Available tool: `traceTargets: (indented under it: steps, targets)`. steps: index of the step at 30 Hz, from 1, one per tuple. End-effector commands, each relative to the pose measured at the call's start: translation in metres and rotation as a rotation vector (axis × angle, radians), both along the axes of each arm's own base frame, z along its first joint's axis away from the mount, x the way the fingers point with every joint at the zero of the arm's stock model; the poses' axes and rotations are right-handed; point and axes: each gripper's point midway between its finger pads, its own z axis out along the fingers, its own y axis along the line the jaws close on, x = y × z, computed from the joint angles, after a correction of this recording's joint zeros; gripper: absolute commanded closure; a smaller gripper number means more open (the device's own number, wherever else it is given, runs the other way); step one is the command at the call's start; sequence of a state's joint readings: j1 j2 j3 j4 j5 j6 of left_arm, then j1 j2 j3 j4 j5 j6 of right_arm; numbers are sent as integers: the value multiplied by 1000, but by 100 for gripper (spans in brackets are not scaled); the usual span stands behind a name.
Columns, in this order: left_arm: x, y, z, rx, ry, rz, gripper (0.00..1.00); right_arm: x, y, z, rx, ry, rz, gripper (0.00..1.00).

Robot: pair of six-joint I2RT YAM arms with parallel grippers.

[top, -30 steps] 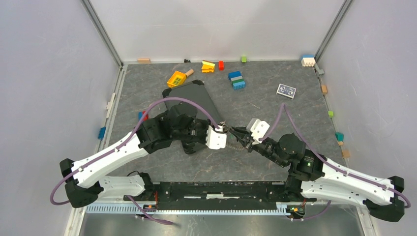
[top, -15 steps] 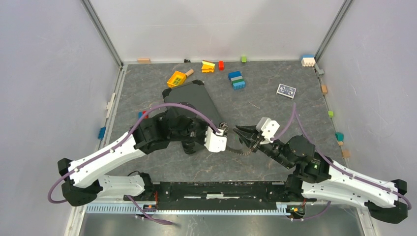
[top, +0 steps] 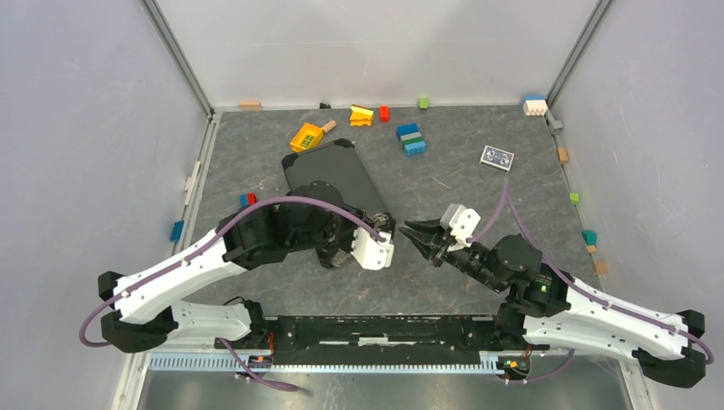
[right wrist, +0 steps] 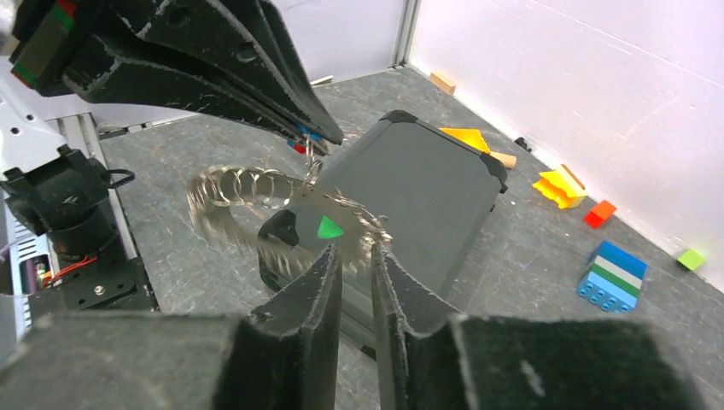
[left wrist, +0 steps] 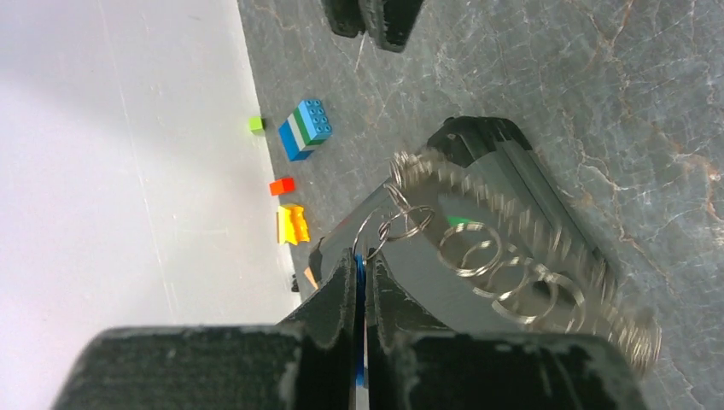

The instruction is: Remove the keys from the keyring

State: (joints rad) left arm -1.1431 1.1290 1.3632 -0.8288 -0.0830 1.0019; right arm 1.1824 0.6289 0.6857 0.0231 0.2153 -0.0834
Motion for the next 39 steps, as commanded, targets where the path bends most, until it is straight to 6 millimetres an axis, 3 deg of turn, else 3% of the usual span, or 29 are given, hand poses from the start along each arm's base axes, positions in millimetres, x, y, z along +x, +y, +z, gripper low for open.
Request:
traceTargets:
  steps: [1,5,15,30,39]
  targets:
    - [9,-4,34,-25,-127,-3,98,-11,6,5,61,-4,68,73]
    - [10,-7,36,-36,-116,2,98,-19,12,-2,98,-10,124,66]
    - [2,-18,38,-68,-73,-24,98,-23,24,-16,123,14,169,63]
    - [-19,-20,41,-109,-89,-153,98,-43,26,3,126,-58,282,63]
    - [-32,-28,52,-188,-89,-235,98,-35,22,-4,91,-51,231,64]
